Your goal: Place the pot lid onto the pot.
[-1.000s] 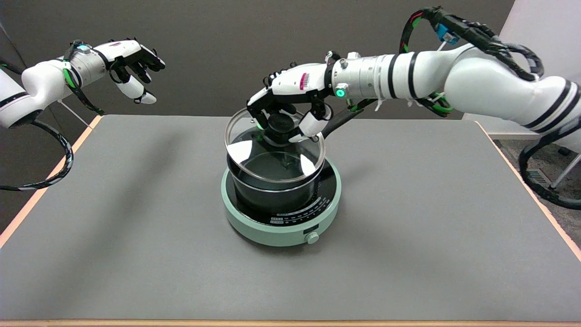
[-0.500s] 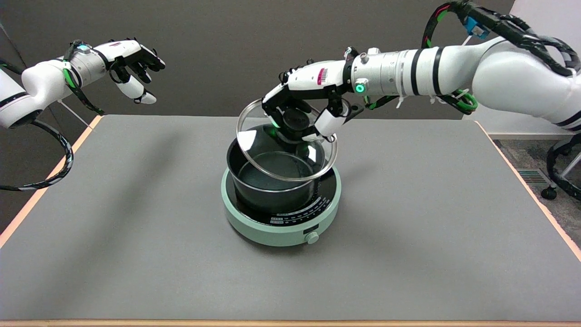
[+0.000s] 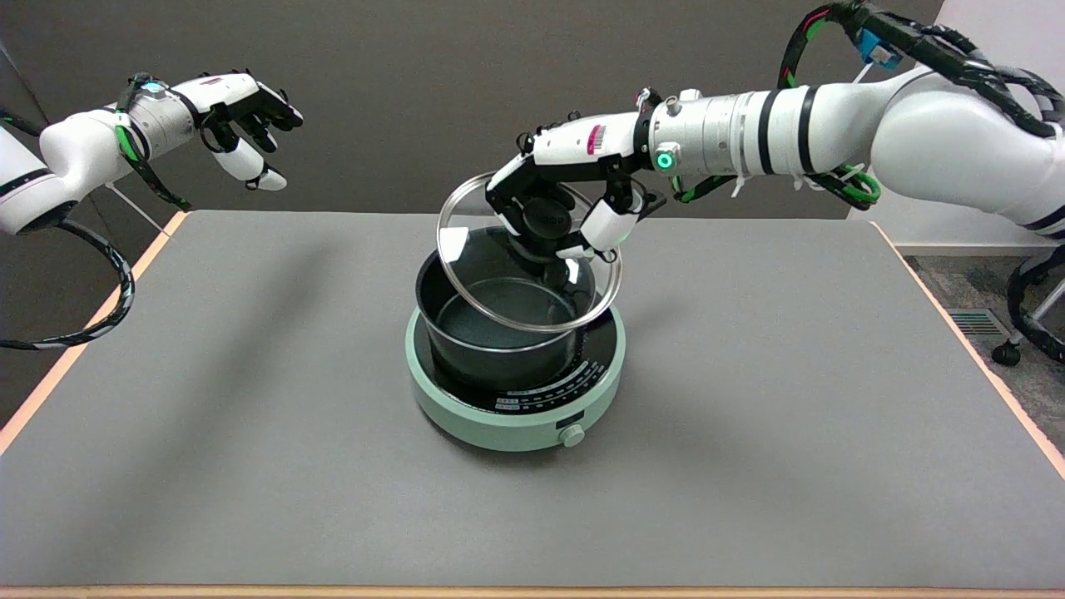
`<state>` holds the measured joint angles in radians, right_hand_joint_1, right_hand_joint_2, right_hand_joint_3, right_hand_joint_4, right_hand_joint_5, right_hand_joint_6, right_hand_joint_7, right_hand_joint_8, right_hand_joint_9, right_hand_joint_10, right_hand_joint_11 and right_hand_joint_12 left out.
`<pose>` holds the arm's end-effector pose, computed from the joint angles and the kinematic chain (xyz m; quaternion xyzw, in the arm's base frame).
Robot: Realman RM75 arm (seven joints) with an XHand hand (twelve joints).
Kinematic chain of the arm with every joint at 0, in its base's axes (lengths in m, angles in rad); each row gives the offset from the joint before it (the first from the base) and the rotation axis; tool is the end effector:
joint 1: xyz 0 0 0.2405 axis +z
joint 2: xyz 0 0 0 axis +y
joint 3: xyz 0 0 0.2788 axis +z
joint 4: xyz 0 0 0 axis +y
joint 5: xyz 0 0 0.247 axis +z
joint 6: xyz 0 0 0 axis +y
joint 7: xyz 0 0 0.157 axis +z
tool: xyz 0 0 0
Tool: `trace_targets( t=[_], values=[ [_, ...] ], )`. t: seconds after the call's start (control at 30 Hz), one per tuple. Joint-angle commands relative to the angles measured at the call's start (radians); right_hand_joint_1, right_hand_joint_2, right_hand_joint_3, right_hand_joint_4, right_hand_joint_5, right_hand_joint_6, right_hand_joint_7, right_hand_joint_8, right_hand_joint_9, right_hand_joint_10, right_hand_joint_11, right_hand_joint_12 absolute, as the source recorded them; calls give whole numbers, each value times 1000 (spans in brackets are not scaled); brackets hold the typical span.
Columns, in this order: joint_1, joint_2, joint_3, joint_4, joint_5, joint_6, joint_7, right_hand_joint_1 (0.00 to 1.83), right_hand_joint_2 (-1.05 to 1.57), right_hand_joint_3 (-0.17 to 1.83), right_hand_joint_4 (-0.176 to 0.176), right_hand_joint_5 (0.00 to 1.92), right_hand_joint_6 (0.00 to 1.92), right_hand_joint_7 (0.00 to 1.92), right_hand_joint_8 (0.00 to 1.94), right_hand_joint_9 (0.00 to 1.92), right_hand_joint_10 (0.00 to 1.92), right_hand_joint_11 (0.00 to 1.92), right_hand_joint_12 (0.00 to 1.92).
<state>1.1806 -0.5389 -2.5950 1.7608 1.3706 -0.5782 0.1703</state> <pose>-0.0488 -0.4421 0.2460 0.8722 -0.1325 -0.1224 0.4547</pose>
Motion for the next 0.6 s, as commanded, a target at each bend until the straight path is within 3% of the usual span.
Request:
trace_targets(
  t=[0.03, 0.1, 0.13, 0.6],
  values=[
    [-37, -40, 0, -57, -20, 1, 9, 1319, 861, 918, 176, 478, 1599, 718, 1764, 696, 1921, -1, 1921],
    [19, -20, -129, 61, 3, -32, 29, 1319, 861, 916, 176, 479, 1597, 718, 1762, 696, 1921, -1, 1921],
    [-49, -51, 0, -74, -21, 2, 3, 1319, 861, 916, 176, 479, 1597, 718, 1762, 696, 1921, -1, 1921],
    [-73, -72, 0, -118, -80, 5, 12, 1319, 865, 907, 176, 476, 1600, 716, 1759, 692, 1921, -1, 1921]
  ],
)
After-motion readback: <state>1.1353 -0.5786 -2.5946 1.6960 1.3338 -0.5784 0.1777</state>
